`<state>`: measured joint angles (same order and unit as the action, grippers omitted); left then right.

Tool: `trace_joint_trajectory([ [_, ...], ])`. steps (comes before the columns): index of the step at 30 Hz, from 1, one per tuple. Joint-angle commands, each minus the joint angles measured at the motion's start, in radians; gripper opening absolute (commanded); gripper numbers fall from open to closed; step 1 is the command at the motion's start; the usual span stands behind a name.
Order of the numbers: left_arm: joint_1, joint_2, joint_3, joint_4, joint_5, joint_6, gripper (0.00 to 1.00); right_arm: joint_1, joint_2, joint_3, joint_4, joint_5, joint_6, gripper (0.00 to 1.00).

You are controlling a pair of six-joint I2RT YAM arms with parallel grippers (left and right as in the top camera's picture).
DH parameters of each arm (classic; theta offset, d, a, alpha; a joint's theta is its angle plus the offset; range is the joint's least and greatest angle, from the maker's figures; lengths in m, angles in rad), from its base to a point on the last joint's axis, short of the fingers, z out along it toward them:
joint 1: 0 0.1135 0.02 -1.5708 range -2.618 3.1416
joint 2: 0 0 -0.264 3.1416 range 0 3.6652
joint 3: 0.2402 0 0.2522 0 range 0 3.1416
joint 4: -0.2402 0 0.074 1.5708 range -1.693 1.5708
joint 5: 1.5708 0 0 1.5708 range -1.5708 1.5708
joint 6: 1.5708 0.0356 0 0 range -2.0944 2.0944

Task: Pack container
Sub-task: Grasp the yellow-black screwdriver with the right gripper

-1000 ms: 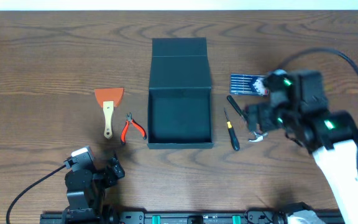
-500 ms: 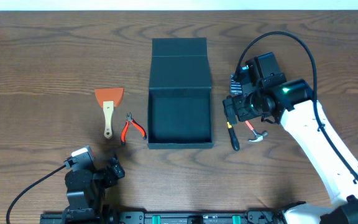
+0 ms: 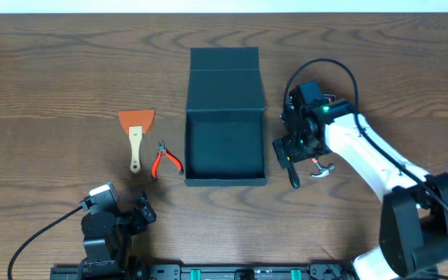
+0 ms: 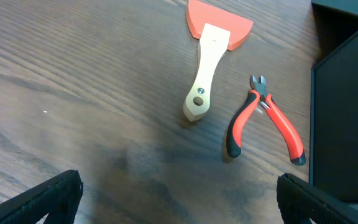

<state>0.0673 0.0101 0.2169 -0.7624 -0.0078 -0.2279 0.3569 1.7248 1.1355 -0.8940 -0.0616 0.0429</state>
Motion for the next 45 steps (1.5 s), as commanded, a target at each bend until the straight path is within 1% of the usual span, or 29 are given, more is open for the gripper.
trace_joint_trajectory([
  [1, -0.004, -0.006, -0.004, -0.003, -0.011, 0.013, 0.99, 0.024, 0.042, -0.003, 0.011, -0.018, 0.026, 0.94],
  [8, -0.004, -0.006, -0.004, -0.003, -0.011, 0.013, 0.98, 0.069, 0.123, -0.003, 0.032, -0.017, 0.085, 0.92],
  [12, -0.004, -0.006, -0.004, -0.003, -0.011, 0.013, 0.98, 0.085, 0.153, -0.003, 0.035, 0.035, 0.143, 0.89],
  [15, -0.004, -0.006, -0.004, -0.003, -0.011, 0.013, 0.99, 0.085, 0.159, -0.003, 0.035, 0.038, 0.164, 0.85],
  [16, -0.004, -0.006, -0.004, -0.003, -0.011, 0.013, 0.99, 0.084, 0.159, -0.003, 0.035, 0.039, 0.166, 0.83],
  [17, -0.004, -0.006, -0.004, -0.003, -0.011, 0.013, 0.98, 0.083, 0.159, -0.003, 0.035, 0.039, 0.166, 0.78],
  [18, -0.004, -0.006, -0.004, -0.003, -0.011, 0.013, 0.99, 0.082, 0.159, -0.003, 0.035, 0.039, 0.166, 0.71],
  [19, -0.004, -0.006, -0.004, -0.003, -0.011, 0.013, 0.99, 0.082, 0.159, -0.003, 0.035, 0.039, 0.166, 0.67],
  [20, -0.004, -0.006, -0.004, -0.003, -0.011, 0.013, 0.99, 0.082, 0.159, -0.005, 0.036, 0.039, 0.167, 0.59],
  [22, -0.004, -0.006, -0.004, -0.003, -0.011, 0.013, 0.99, 0.082, 0.159, -0.010, 0.038, 0.039, 0.167, 0.50],
  [26, -0.004, -0.006, -0.004, -0.003, -0.011, 0.013, 0.98, 0.082, 0.159, -0.034, 0.050, 0.039, 0.175, 0.50],
  [28, -0.004, -0.006, -0.004, -0.003, -0.011, 0.013, 0.99, 0.082, 0.159, -0.049, 0.056, 0.039, 0.175, 0.48],
  [31, -0.004, -0.006, -0.004, -0.003, -0.011, 0.013, 0.99, 0.082, 0.159, -0.064, 0.063, 0.039, 0.182, 0.39],
  [35, -0.004, -0.006, -0.004, -0.003, -0.011, 0.013, 0.98, 0.082, 0.158, -0.065, 0.068, 0.039, 0.182, 0.24],
  [37, -0.004, -0.006, -0.004, -0.003, -0.011, 0.013, 0.98, 0.082, 0.158, -0.059, 0.068, 0.039, 0.182, 0.18],
  [40, -0.004, -0.006, -0.004, -0.003, -0.011, 0.013, 0.99, 0.082, 0.150, -0.045, 0.063, 0.039, 0.182, 0.11],
  [45, -0.004, -0.006, -0.004, -0.003, -0.011, 0.013, 0.98, 0.082, 0.102, -0.016, 0.043, 0.039, 0.181, 0.06],
])
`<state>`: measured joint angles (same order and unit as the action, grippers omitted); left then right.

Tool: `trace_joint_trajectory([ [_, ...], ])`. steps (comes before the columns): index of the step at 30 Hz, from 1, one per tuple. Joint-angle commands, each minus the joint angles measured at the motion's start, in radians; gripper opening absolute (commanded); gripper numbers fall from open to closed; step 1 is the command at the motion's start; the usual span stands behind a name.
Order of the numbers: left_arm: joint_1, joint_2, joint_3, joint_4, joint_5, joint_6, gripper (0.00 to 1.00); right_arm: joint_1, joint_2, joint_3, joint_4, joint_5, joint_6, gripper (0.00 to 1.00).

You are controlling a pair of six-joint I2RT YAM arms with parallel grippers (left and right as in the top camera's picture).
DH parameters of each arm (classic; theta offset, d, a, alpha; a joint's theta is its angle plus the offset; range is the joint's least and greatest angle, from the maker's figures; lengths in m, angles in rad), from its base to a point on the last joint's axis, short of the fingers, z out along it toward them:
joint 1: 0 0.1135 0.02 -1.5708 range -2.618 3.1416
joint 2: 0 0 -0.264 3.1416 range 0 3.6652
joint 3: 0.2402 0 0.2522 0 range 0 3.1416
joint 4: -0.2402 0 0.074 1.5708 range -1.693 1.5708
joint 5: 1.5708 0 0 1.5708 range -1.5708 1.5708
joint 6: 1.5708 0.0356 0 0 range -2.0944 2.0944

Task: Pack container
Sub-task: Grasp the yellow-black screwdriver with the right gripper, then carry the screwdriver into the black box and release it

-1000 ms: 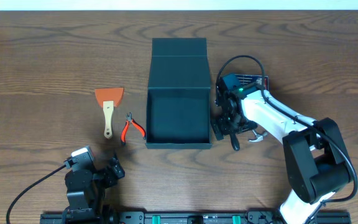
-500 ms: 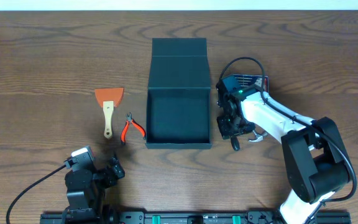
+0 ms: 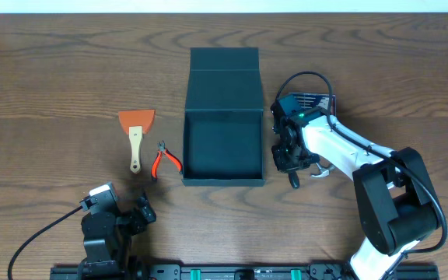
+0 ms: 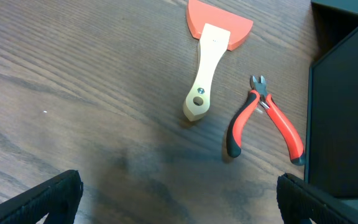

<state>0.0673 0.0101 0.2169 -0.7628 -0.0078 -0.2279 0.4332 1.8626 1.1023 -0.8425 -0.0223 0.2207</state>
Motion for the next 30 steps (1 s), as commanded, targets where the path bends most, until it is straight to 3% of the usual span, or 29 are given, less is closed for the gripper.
trace_joint_trajectory([
  [1, -0.004, -0.006, -0.004, -0.002, -0.011, 0.013, 0.98, 0.006, -0.049, 0.026, -0.016, 0.000, 0.003, 0.05],
  [15, -0.004, -0.006, -0.004, -0.002, -0.011, 0.013, 0.98, 0.043, -0.286, 0.227, -0.118, -0.069, -0.061, 0.03],
  [23, -0.004, -0.006, -0.004, -0.003, -0.011, 0.013, 0.98, 0.121, -0.239, 0.350, -0.047, -0.139, -0.081, 0.06],
  [30, -0.004, -0.006, -0.004, -0.002, -0.011, 0.013, 0.98, 0.198, -0.098, 0.404, 0.000, -0.144, -0.128, 0.08],
])
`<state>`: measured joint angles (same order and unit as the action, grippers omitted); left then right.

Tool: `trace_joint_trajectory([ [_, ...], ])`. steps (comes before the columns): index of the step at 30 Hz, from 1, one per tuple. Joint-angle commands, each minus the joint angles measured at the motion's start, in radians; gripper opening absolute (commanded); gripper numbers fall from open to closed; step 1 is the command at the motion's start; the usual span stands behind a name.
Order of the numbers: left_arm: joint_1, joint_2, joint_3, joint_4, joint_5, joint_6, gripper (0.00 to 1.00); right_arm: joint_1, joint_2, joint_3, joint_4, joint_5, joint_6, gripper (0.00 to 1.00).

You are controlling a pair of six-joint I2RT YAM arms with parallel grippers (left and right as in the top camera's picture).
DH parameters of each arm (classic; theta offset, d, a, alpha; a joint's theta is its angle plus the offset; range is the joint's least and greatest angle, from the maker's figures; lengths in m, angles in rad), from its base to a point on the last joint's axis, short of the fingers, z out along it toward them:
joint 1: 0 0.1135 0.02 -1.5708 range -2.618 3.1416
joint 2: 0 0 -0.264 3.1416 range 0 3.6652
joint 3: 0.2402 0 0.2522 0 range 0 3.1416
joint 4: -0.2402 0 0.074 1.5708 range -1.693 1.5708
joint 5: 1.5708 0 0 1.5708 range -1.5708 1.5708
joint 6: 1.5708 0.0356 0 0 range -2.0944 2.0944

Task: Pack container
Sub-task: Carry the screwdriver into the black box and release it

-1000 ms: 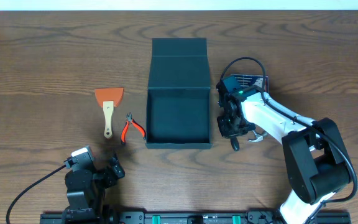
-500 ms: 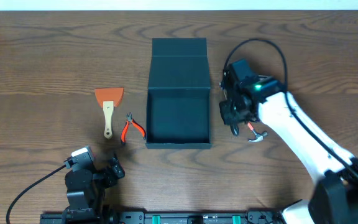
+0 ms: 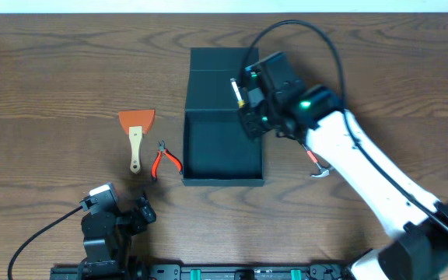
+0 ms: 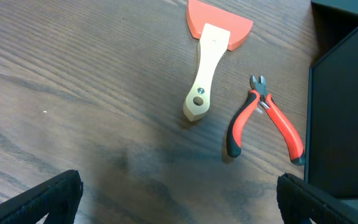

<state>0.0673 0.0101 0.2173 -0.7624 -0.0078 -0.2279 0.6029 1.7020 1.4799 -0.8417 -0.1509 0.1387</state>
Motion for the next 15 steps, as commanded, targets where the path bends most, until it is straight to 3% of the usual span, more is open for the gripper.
trace_joint_trajectory([
  [1, -0.004, -0.006, -0.004, -0.003, -0.011, 0.013, 0.98, 0.034, 0.085, 0.027, 0.000, -0.014, -0.056, 0.08],
  [15, -0.004, -0.006, -0.004, -0.003, -0.011, 0.013, 0.99, 0.111, 0.310, 0.027, -0.014, 0.065, -0.232, 0.09],
])
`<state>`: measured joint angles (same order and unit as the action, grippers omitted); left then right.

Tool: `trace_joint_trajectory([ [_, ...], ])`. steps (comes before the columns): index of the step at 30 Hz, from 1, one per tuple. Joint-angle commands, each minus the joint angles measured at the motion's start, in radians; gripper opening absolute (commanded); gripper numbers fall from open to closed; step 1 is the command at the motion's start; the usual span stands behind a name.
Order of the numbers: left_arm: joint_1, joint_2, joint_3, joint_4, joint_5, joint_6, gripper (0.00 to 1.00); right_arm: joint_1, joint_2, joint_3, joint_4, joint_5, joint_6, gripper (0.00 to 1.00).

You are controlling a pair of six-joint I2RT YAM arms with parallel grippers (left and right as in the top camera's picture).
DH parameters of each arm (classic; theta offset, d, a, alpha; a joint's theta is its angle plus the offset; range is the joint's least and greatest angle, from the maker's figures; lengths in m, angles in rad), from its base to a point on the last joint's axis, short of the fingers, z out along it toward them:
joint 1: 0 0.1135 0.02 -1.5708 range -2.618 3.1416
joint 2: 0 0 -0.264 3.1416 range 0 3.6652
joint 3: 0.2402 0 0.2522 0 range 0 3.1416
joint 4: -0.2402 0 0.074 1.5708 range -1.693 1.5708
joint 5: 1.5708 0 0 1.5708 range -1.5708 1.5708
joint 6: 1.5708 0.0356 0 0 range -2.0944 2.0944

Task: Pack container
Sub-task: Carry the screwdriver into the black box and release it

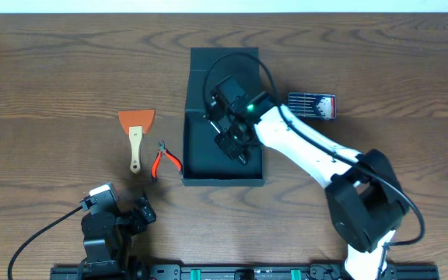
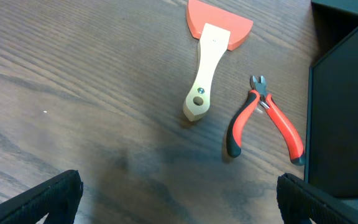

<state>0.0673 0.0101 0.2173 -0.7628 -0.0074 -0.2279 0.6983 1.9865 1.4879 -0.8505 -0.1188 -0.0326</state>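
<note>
An open black box point(image 1: 197, 155) lies mid-table, its lid folded back. My right gripper point(image 1: 237, 145) reaches down inside it, shut on a black-handled tool whose end pokes out below the fingers, dark against the box floor. An orange scraper point(image 1: 135, 134) point(image 2: 209, 50) with a wooden handle and red pliers point(image 1: 166, 159) point(image 2: 267, 118) rest left of the box. At the near edge my left gripper point(image 1: 119, 220) point(image 2: 179, 205) is open over bare wood, with nothing between its fingertips point(image 2: 48, 196).
A dark flat case point(image 1: 312, 105) lies right of the box lid. The box wall point(image 2: 344, 106) rises at the right of the left wrist view. My right arm point(image 1: 317, 155) crosses the table right of the box and hides what lies under it.
My right gripper was above the box's lid hinge with the tool; it is now lower and nearer, inside the box body. The left arm, scraper and pliers have not moved.
My right gripper was down on a black-handled tool on the table right of the box. Then it sat closer to the box wall, still over the tool. Then it held the tool raised above the lid hinge, and now holds it inside the box.
</note>
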Motion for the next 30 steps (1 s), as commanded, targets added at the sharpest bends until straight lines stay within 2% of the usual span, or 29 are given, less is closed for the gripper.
trace_joint_trajectory([
  [1, -0.004, -0.006, -0.004, -0.002, -0.012, 0.013, 0.98, 0.017, 0.030, 0.019, -0.008, 0.036, -0.064, 0.09],
  [4, -0.004, -0.006, -0.004, -0.002, -0.012, 0.013, 0.99, 0.017, 0.048, 0.019, -0.013, 0.064, -0.070, 0.10],
  [7, -0.004, -0.006, -0.004, -0.003, -0.012, 0.013, 0.98, 0.016, 0.058, 0.019, -0.014, 0.098, -0.070, 0.23],
  [16, -0.004, -0.006, -0.004, -0.002, -0.012, 0.013, 0.99, 0.016, 0.053, 0.022, 0.007, 0.100, -0.069, 0.35],
  [21, -0.004, -0.006, -0.004, -0.002, -0.012, 0.013, 0.98, 0.016, 0.016, 0.087, -0.017, 0.086, -0.065, 0.42],
  [23, -0.004, -0.006, -0.004, -0.003, -0.012, 0.013, 0.98, 0.016, -0.018, 0.138, -0.049, 0.086, -0.053, 0.52],
  [26, -0.004, -0.006, -0.004, -0.002, -0.012, 0.013, 0.98, 0.011, -0.095, 0.200, -0.118, 0.122, -0.042, 0.98],
  [30, -0.004, -0.006, -0.004, -0.002, -0.012, 0.013, 0.98, -0.032, -0.259, 0.207, -0.222, 0.248, 0.031, 0.99],
])
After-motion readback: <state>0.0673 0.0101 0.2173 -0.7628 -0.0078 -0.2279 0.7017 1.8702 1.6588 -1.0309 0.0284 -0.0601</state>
